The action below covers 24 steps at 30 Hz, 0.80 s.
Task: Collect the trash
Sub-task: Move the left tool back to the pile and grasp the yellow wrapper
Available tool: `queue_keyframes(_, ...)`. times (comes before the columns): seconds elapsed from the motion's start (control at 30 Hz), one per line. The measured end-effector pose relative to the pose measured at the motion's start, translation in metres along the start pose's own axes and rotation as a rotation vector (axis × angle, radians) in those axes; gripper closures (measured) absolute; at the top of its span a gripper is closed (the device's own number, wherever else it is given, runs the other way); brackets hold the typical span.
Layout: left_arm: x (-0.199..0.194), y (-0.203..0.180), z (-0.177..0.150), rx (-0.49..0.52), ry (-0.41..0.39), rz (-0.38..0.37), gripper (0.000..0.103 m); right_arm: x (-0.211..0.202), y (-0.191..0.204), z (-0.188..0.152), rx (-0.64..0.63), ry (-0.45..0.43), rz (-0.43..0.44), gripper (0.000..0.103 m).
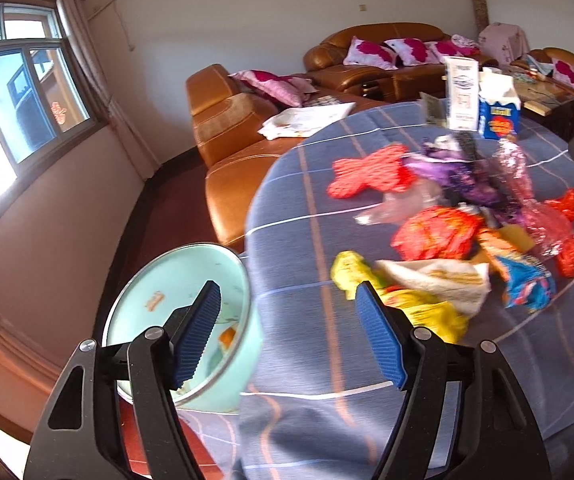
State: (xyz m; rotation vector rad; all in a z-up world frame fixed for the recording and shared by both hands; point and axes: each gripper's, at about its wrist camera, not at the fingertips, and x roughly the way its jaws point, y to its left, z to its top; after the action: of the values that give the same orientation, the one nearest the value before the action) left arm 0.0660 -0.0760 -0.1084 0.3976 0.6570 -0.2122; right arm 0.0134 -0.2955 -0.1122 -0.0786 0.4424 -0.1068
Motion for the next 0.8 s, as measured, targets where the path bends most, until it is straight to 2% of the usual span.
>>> queue_keyframes(0.1,-0.007,-0.022,0.0,0.01,-0.006,-0.031,0.03,-0.006,-0.023,-0.026,0.043,0.033,-0.057,0.034)
queue_keyframes(0.27,-0.011,-0.05,-0.007,0.033,0.014,-0.071,0.03,-0.019,-0.047,-0.062,0.093,0.048,-0.094,0.03)
queue_keyframes(0.43,0.002,-0.067,-0.015,0.069,0.056,-0.083,0.032,-0.021,-0.054,-0.07,0.131,0.05,-0.086,0.029)
queue_keyframes(0.5,0.009,-0.064,-0.016,0.055,0.09,-0.122,0.064,-0.019,-0.053,-0.068,0.137,0.048,-0.078,0.029)
queue_keyframes(0.57,0.012,-0.059,-0.016,0.045,0.104,-0.149,0.075,-0.02,-0.053,-0.068,0.142,0.044,-0.073,0.029)
queue_keyframes(0.8,0.002,-0.035,-0.011,0.048,0.053,-0.145,0.08,-0.016,-0.052,-0.067,0.157,0.054,-0.059,0.029)
